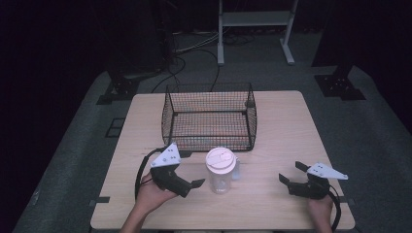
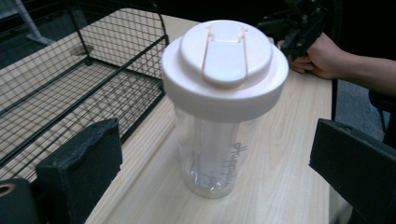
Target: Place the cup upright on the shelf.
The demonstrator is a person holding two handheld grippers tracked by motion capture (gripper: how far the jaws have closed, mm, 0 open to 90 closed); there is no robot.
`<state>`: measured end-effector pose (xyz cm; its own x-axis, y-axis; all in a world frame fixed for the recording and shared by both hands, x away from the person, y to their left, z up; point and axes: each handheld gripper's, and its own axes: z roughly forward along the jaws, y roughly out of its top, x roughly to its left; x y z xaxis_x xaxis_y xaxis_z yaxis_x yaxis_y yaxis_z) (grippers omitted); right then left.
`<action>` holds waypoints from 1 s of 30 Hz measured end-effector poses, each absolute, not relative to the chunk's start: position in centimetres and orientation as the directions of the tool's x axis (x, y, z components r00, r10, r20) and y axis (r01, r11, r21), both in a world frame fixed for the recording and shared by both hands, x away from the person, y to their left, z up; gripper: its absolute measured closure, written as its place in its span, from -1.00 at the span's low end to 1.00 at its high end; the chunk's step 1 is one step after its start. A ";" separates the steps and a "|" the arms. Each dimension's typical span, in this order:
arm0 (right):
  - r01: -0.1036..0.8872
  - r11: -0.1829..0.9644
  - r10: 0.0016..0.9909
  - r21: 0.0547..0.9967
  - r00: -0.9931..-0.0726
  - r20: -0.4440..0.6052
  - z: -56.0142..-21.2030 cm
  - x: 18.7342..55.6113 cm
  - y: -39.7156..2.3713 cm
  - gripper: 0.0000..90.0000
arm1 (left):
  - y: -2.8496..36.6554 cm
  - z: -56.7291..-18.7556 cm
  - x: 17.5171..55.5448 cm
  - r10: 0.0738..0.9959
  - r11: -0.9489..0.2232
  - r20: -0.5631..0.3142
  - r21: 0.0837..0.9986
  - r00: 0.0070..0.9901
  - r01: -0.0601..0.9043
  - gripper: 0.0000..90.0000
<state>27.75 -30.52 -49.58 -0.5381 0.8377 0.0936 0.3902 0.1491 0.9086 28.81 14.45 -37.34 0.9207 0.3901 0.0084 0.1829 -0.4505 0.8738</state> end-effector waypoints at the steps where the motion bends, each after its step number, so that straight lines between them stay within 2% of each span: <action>1: 0.391 0.151 0.837 0.908 -0.539 0.093 -49.6 27.7 -30.5 -0.71 | 14.1 -37.2 28.8 0.380 -0.459 0.011 0.870 0.925 0.179 -0.97; 15: 0.389 0.142 0.834 0.911 -0.542 0.102 -49.6 27.7 -30.5 -0.71 | 12.3 -37.4 29.7 0.334 -0.520 -0.007 0.832 0.943 0.191 -0.97; 30: 0.391 0.150 0.830 0.908 -0.550 0.099 -49.6 27.8 -30.5 -0.71 | 10.5 -37.7 31.2 0.333 -0.567 -0.039 0.790 0.942 0.234 -0.97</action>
